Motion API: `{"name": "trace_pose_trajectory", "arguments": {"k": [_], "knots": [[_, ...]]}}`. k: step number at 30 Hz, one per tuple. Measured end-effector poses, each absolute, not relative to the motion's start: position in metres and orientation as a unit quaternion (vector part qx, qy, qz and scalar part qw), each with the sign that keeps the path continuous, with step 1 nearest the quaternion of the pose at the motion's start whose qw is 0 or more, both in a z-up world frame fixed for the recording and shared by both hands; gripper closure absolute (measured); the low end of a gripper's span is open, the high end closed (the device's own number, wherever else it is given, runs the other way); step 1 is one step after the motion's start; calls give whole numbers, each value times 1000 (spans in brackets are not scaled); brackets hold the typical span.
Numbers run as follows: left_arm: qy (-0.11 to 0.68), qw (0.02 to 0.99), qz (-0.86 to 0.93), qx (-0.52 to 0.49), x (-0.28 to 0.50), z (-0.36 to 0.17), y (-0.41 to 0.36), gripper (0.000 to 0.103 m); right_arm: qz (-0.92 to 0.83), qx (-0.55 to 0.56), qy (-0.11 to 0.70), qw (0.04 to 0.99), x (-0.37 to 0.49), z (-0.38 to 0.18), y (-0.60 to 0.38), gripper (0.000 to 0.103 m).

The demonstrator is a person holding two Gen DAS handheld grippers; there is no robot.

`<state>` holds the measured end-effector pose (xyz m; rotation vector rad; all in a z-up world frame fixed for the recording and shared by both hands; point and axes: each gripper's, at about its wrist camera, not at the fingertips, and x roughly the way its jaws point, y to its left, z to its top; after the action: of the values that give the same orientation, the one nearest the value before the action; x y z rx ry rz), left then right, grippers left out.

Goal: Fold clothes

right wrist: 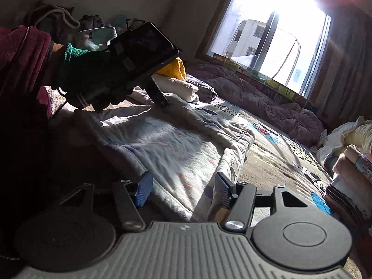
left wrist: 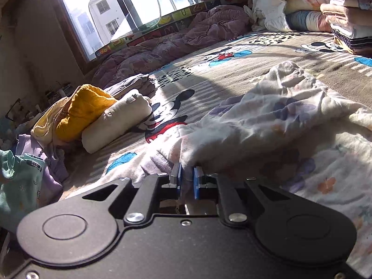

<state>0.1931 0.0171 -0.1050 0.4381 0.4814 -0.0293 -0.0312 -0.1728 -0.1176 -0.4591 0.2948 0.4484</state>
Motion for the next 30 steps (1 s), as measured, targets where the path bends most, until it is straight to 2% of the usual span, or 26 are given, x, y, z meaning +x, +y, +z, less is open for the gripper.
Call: {"name": "trace_pose_trajectory", "arguments": {"k": [3, 8, 10, 13, 14, 17, 21, 26, 30], "knots": [[237, 951, -16, 199, 194, -103, 23, 93, 189, -253, 149, 937, -34, -124, -170, 42], [233, 955, -12, 180, 193, -100, 32, 93, 135, -238, 98, 957, -42, -110, -182, 42], [232, 956, -11, 177, 194, -101, 32, 93, 127, -222, 142, 956, -30, -114, -187, 43], [234, 957, -11, 173, 195, -102, 31, 93, 145, -184, 204, 950, -9, -125, -195, 91], [234, 957, -12, 173, 195, -102, 31, 93, 150, -169, 216, 950, -4, -128, -198, 91], [227, 958, -12, 171, 193, -99, 30, 93, 158, -162, 185, 956, -2, -120, -192, 92], [212, 963, -2, 164, 190, -92, 34, 93, 180, -224, 148, 946, -6, -118, -159, 92], [225, 957, 7, 185, 197, -103, 31, 93, 212, -255, 213, 919, 10, -141, -140, 91], [243, 948, -3, 206, 201, -108, 24, 94, 223, -228, 224, 921, 10, -136, -145, 88]]}}
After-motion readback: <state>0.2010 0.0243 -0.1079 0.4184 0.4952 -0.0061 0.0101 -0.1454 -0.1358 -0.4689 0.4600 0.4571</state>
